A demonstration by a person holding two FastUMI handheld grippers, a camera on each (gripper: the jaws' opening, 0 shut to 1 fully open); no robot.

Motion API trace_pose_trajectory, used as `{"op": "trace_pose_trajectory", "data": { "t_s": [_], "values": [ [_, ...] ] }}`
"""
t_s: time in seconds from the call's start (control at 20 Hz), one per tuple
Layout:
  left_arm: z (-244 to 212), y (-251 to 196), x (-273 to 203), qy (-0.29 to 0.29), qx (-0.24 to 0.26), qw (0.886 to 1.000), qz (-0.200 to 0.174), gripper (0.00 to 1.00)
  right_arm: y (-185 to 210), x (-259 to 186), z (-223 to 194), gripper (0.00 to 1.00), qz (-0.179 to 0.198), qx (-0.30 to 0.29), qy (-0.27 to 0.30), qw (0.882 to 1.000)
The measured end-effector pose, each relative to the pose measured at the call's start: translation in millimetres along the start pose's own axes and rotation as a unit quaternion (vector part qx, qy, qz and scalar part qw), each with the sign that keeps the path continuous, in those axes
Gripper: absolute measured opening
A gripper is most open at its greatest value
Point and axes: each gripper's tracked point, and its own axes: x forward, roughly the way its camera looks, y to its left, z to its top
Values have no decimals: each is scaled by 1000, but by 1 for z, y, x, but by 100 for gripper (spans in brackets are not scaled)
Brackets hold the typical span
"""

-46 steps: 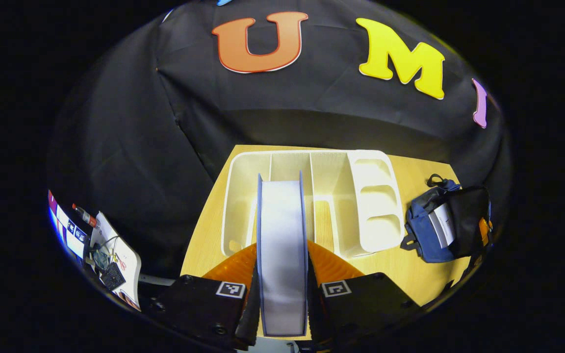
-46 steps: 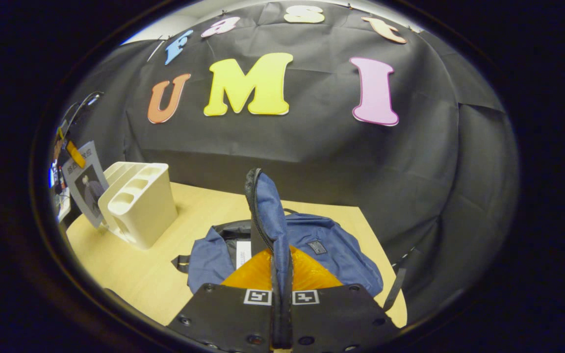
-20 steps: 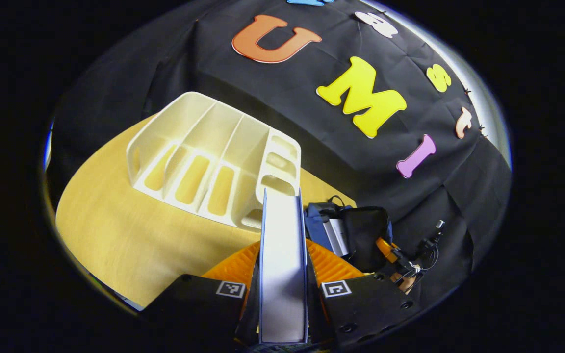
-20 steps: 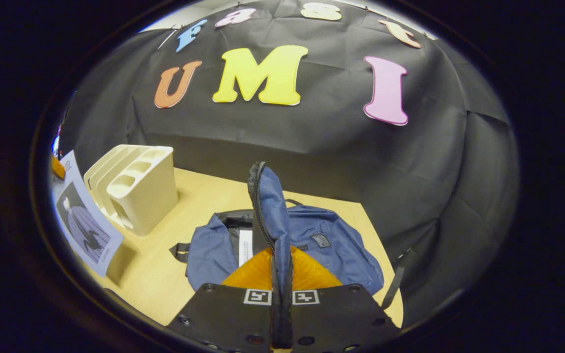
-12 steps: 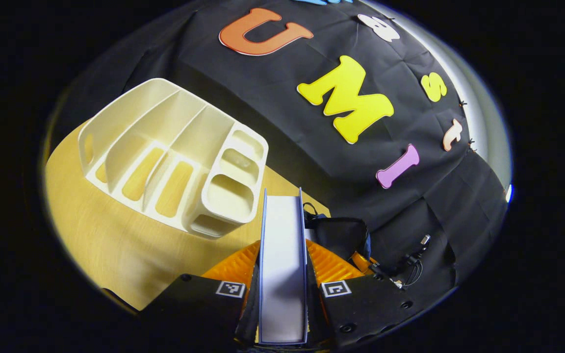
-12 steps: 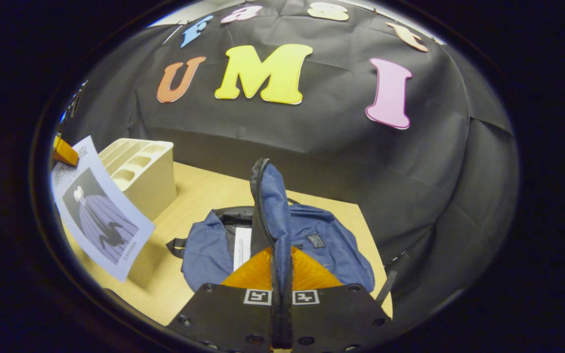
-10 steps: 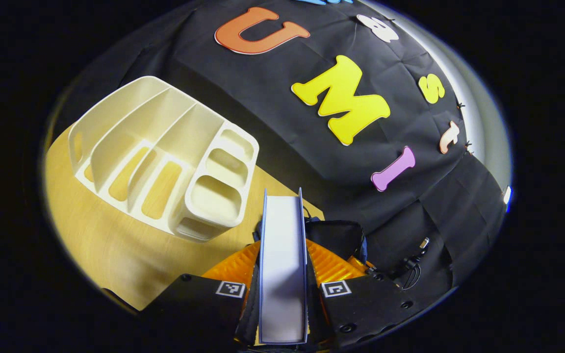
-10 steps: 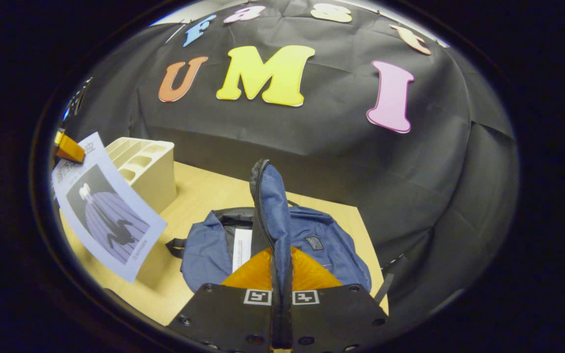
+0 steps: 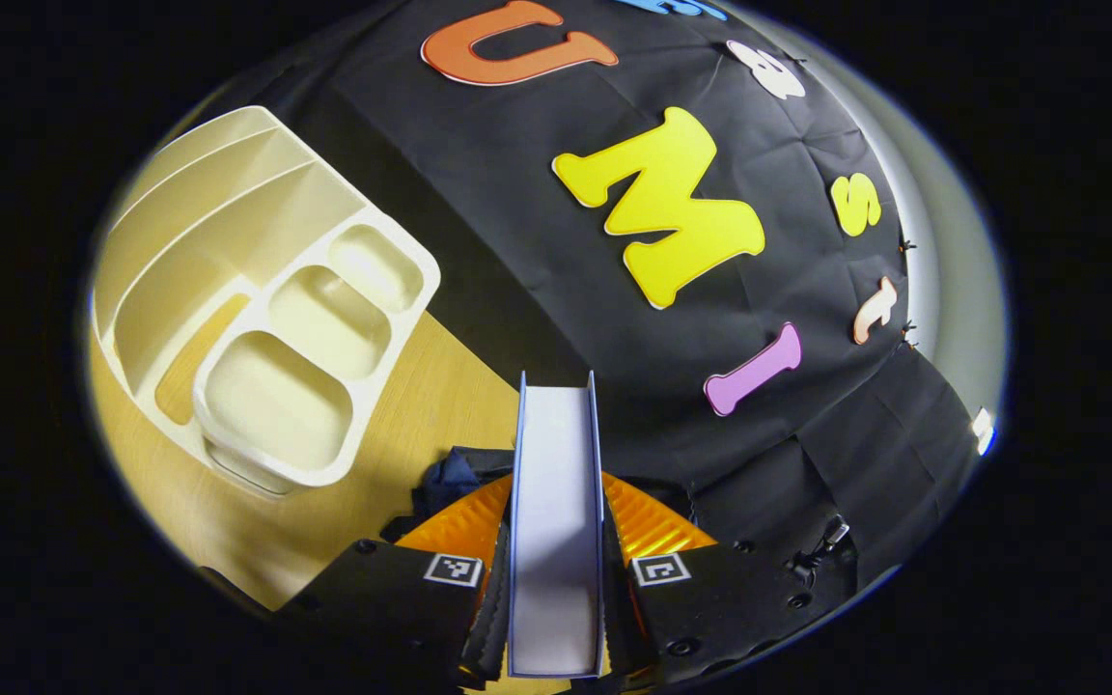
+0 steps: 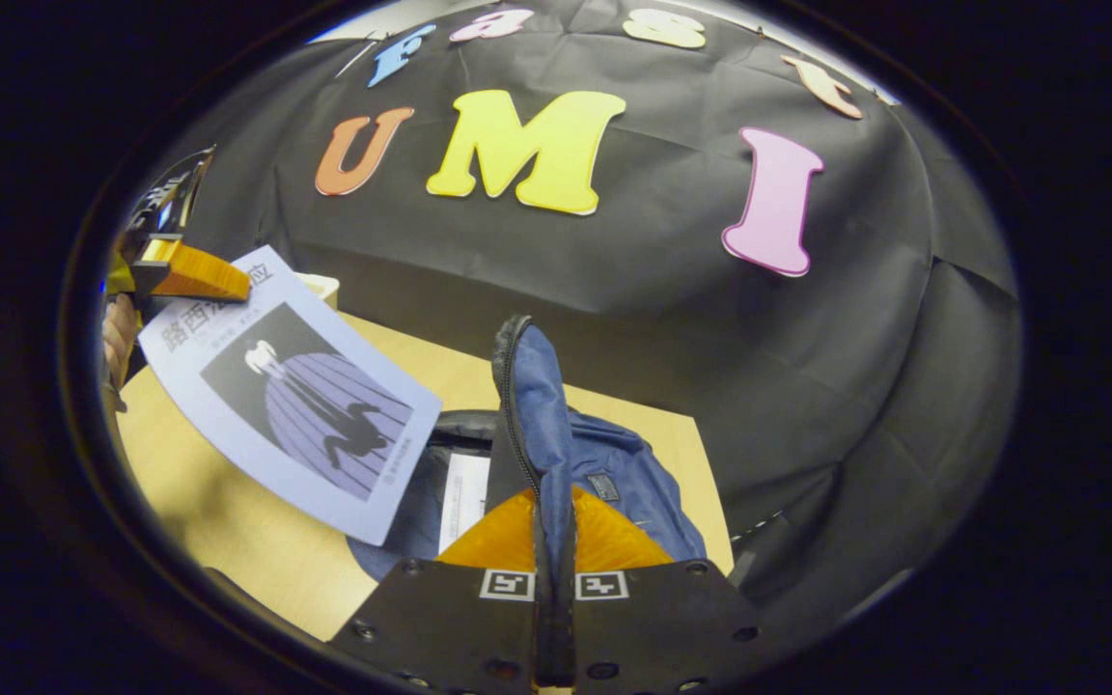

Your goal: Open the schoolbag, grab two books from the bookshelf and put them into the schoolbag.

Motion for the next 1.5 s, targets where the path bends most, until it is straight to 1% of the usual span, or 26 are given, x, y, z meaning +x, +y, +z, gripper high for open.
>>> {"op": "trace_pose_trajectory", "data": {
  "t_s": [0.15, 0.25, 0.4, 0.45, 0.5, 0.6, 0.75, 0.85, 1.05, 1.2, 1.4, 1.5],
  "values": [
    [-14, 7, 28, 9, -4, 1000, 10, 42, -2, -2, 7, 1, -3, 1, -5, 1000],
    [-25, 8, 43, 19, -23, 1000, 5, 42, -1, -3, 10, 1, -3, 1, -7, 1000],
    [-36, 19, 62, 16, -31, 999, 18, 42, -2, -4, 11, 1, -5, 1, -7, 1000],
    [-39, 20, 64, 14, -35, 999, 17, 42, -1, -4, 11, 1, -6, 1, -6, 1000],
    [-42, 23, 66, 16, -29, 999, 27, 42, -1, -5, 12, 0, -6, 0, -7, 1000],
    [-50, 36, 70, 16, 0, 998, 53, 42, 1, -5, 14, 1, -6, -1, -9, 1000],
    [-66, 31, 74, 24, 23, 998, 53, 43, 6, -7, 19, 1, -7, 0, -16, 1000],
    [-81, 25, 81, 31, 29, 998, 42, 43, 10, -9, 23, 0, -7, 1, -26, 1000],
    [-93, 28, 97, 7, 40, 998, 53, 43, 15, -16, 37, 1, -7, 1, -48, 999],
    [-100, 27, 104, -6, 54, 997, 57, 43, 19, -19, 41, 1, -4, 0, -54, 999],
    [-112, 29, 121, -13, 60, 996, 61, 43, 24, -22, 43, 0, 6, 7, -62, 998],
    [-128, 28, 131, -11, 59, 996, 62, 43, 23, -22, 45, 1, 9, 10, -66, 998]
  ]
}}
